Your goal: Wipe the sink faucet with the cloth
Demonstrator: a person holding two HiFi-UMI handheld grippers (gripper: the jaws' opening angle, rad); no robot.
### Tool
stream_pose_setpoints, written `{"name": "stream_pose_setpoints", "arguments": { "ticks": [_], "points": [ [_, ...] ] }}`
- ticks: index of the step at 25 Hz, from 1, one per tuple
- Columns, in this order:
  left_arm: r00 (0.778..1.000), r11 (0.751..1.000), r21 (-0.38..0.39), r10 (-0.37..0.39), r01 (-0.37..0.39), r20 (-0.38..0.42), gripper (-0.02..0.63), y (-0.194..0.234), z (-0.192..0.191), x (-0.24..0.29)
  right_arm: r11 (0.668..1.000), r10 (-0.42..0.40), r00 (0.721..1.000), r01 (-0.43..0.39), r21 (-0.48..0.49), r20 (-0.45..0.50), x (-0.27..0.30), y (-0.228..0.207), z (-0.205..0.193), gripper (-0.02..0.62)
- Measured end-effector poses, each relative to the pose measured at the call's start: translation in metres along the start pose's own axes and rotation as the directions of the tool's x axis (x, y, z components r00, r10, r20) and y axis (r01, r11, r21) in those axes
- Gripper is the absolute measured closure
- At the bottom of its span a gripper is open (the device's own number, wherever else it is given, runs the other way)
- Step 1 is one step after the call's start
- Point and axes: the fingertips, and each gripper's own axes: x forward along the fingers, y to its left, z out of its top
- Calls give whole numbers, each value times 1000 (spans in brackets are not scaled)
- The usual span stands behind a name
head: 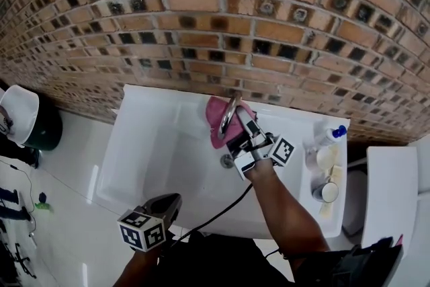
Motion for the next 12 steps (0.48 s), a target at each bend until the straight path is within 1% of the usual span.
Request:
{"name": "stream_pose_setpoints", "arguments": {
  "ticks": [2,5,9,12],
  "points": [
    [1000,1000,-1,-3,3,-1,601,-1,-2,-1,999,30,999,-29,34,-26,-3,1,-7,551],
    [1000,1000,0,-8,8,-4,602,-3,-4,-1,998,46,997,-43,56,-62,-7,1,-17,551],
    [1000,1000,7,-18,18,-3,601,-5,-5,-2,998,34,996,-30,47,-85,-15,2,-25,551],
    [1000,999,16,-29,29,-3,601,-6,-5,-3,1000,24,995,-22,20,-101,-20,4,-29,551]
  ]
}}
